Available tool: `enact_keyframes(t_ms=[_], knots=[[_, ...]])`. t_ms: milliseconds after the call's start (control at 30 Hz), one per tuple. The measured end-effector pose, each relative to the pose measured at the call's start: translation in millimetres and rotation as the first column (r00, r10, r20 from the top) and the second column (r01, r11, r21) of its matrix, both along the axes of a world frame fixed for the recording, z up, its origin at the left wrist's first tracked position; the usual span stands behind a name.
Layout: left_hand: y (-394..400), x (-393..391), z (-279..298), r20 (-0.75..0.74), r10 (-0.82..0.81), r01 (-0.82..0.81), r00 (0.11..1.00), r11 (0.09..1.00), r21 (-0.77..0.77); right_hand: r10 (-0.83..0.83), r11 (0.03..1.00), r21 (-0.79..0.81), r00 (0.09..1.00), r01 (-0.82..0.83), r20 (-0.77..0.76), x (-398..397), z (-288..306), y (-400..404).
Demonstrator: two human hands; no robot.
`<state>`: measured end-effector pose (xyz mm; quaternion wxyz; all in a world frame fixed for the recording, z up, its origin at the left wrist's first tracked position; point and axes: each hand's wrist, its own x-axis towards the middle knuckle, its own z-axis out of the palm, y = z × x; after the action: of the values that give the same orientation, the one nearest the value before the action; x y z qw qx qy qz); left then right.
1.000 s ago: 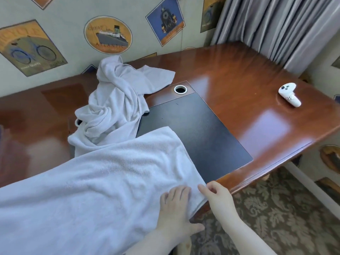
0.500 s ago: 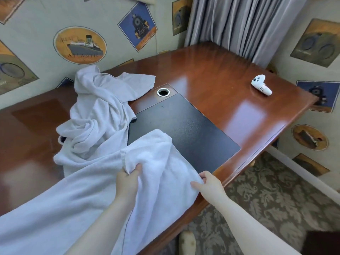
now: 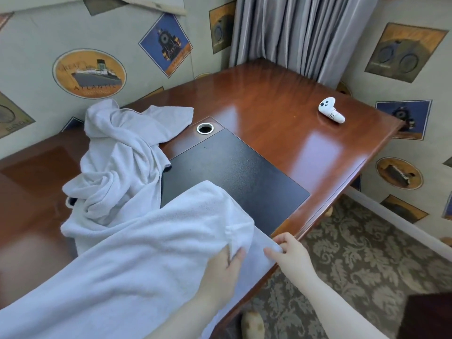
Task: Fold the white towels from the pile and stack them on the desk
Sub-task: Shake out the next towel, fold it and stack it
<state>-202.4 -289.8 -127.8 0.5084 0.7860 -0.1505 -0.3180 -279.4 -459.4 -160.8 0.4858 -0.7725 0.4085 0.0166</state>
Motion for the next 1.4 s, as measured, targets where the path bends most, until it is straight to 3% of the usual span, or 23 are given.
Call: enact_keyframes(t_ms=[100, 133, 200, 267, 333, 400, 500, 567, 633, 733, 900, 1000, 1100, 1167, 1267, 1333, 1400], knots=[[-19.5, -25.6, -1.1, 0.015, -0.365, 0.357, 0.931, 0.919, 0.168, -0.241, 0.936, 0.278, 0.969, 0.216, 0.058, -8.4, -3.9, 4.1], [-20.8, -25.8, -4.7, 0.028, -0.404, 0.389, 0.914, 0.897, 0.211, -0.355, 0.879, 0.364, 0.932, 0.308, 0.069, -11.4, -4.5, 3.6], [-20.7, -2.2, -6.2, 0.049, -0.325, 0.307, 0.944, 0.926, 0.22, -0.485, 0.825, 0.383, 0.869, 0.416, 0.1, -15.1, -4.7, 3.1], [-22.7, 45.9, -5.5, 0.214, -0.232, 0.177, 0.949, 0.952, 0.25, -0.396, 0.899, 0.255, 0.909, 0.355, 0.131, -17.2, -5.1, 5.9], [-28.8, 105.8, -5.4, 0.4, -0.279, 0.12, 0.873, 0.918, 0.379, -0.234, 0.965, 0.144, 0.967, 0.218, 0.104, -14.1, -2.7, 13.8], [-41.4, 159.4, -3.4, 0.472, -0.536, 0.184, 0.7, 0.774, 0.606, -0.114, 0.992, 0.062, 0.993, 0.113, 0.017, -7.9, 0.3, 19.6], [-65.4, 211.7, -2.6, 0.274, -0.912, 0.351, 0.305, 0.375, 0.858, 0.01, 0.998, -0.053, 0.988, -0.019, -0.156, -0.9, -1.9, 18.7], [-76.4, 232.4, -0.1, 0.097, -0.991, 0.366, 0.093, 0.125, 0.922, 0.052, 0.995, -0.074, 0.978, -0.068, -0.2, 0.8, -3.9, 13.9], [-89.1, 245.8, 3.6, -0.004, -1.0, 0.346, 0.006, -0.002, 0.938, 0.056, 0.992, -0.097, 0.979, -0.076, -0.196, 3.3, -6.5, 7.4], [-100.8, 257.5, 7.8, -0.071, -0.997, 0.368, 0.009, -0.063, 0.928, 0.054, 0.98, -0.176, 0.979, -0.089, -0.197, 6.6, -6.1, 2.0], [-105.2, 280.5, 14.2, -0.141, -0.988, 0.425, -0.065, -0.155, 0.892, 0.059, 0.971, -0.218, 0.981, -0.1, -0.186, 4.4, -11.6, -2.9], [-100.3, 281.3, 10.7, -0.22, -0.964, 0.37, -0.149, -0.261, 0.892, 0.062, 0.975, -0.202, 0.984, -0.095, -0.166, 4.7, -15.4, -3.0], [-101.7, 281.6, 10.1, -0.24, -0.953, 0.326, -0.186, -0.29, 0.9, 0.067, 0.973, -0.207, 0.986, -0.097, -0.15, 2.9, -16.4, -3.3], [-104.8, 281.7, 17.1, -0.202, -0.944, 0.309, -0.26, -0.279, 0.909, 0.085, 0.961, -0.25, 0.985, -0.122, -0.151, 0.8, -16.5, -4.8], [-104.9, 272.2, 23.1, -0.034, -0.887, 0.381, -0.461, -0.232, 0.895, 0.09, 0.951, -0.281, 0.986, -0.127, -0.139, 1.1, -16.4, -0.9], [-102.3, 259.0, 21.8, -0.021, -0.871, 0.441, -0.491, -0.269, 0.856, 0.085, 0.958, -0.265, 0.989, -0.115, -0.12, 2.8, -16.2, 2.7], [-98.2, 249.2, 18.2, -0.043, -0.888, 0.469, -0.457, -0.282, 0.837, 0.082, 0.963, -0.248, 0.99, -0.108, -0.114, 4.1, -14.3, 4.2]])
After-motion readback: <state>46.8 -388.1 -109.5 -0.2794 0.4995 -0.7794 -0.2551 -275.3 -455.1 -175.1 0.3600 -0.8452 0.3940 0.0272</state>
